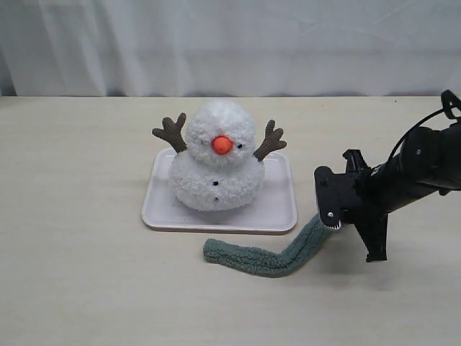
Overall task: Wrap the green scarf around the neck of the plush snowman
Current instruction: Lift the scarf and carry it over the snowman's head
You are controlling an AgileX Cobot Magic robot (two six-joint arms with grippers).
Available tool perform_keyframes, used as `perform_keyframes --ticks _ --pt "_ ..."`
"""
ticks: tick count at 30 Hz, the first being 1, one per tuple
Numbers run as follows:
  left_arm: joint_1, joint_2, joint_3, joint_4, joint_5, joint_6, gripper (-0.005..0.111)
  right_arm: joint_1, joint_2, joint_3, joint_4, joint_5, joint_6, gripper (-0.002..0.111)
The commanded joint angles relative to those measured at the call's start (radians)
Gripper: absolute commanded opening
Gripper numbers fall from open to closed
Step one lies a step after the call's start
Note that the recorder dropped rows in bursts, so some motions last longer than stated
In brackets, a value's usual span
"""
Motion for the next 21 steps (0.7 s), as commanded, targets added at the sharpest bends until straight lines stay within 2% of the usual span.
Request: perform_keyframes --ticks 1,6,14,17,21 --pt "-0.005 -0.003 0.003 -0.004 -0.007 -0.006 0.0 0.001 -0.107 0.002 -0.005 0.015 0.085 0.004" --pt "-0.005 -0.003 0.003 -0.004 -0.007 -0.006 0.0 0.001 -0.248 0.002 0.027 0.022 0.197 0.004" --pt "-0.005 -0.003 0.003 -0.004 -0.007 -0.006 0.0 0.008 -0.517 -0.001 0.42 0.063 0.236 0.004" --pt "-0.005 -0.003 0.003 -0.004 -0.007 -0.006 0.0 0.06 -0.6 -0.001 0.43 0.105 0.236 0.004" --pt "-0.005 -0.003 0.003 -0.004 -0.007 -0.006 0.0 0.179 -0.682 -0.001 0.505 0.141 0.255 0.004"
